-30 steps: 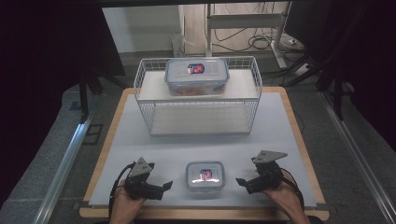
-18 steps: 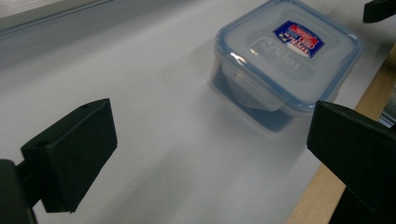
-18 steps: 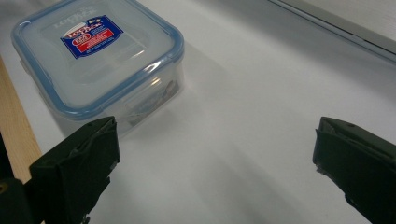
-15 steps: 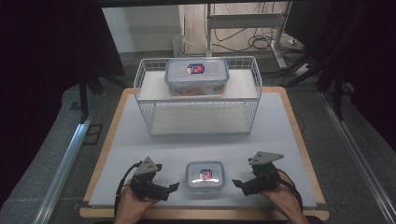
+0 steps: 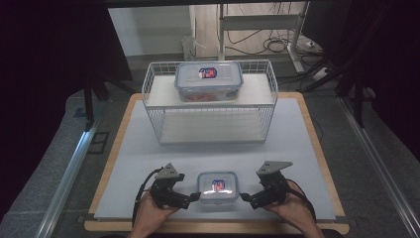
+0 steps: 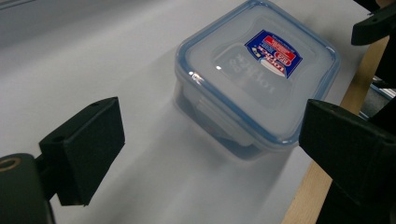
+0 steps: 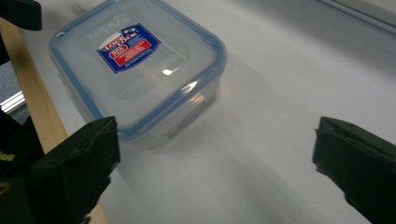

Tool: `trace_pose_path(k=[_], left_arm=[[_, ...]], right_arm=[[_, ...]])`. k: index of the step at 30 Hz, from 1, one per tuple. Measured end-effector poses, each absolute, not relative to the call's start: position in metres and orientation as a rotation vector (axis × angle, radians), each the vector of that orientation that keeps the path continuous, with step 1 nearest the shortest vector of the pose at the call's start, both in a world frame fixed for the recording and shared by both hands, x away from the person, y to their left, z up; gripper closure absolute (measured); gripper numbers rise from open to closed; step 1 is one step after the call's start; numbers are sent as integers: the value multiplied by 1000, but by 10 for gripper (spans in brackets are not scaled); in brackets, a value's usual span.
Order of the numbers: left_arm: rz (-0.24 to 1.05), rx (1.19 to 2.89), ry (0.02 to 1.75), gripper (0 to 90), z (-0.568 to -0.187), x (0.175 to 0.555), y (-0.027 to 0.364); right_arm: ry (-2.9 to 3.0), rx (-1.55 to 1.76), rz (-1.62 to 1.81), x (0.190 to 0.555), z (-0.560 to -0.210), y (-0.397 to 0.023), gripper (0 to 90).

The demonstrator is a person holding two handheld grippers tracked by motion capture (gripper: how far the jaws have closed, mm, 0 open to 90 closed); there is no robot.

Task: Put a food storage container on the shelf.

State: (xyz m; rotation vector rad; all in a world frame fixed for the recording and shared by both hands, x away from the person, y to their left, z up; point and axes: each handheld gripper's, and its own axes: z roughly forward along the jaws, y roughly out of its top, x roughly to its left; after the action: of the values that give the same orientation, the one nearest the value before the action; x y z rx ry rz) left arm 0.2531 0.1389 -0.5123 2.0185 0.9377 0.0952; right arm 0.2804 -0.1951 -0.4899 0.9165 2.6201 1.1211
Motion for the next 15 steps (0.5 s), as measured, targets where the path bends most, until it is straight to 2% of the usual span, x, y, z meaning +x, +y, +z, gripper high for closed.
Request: trace_pose_path(k=[10, 15], left_arm=[[30, 2046, 928, 68, -517, 260, 131], [-26, 2040, 936, 81, -520, 263, 131]], right_arm=[[2655, 891, 1188, 280, -489, -182, 149], [2690, 938, 1217, 284, -495, -178, 170]])
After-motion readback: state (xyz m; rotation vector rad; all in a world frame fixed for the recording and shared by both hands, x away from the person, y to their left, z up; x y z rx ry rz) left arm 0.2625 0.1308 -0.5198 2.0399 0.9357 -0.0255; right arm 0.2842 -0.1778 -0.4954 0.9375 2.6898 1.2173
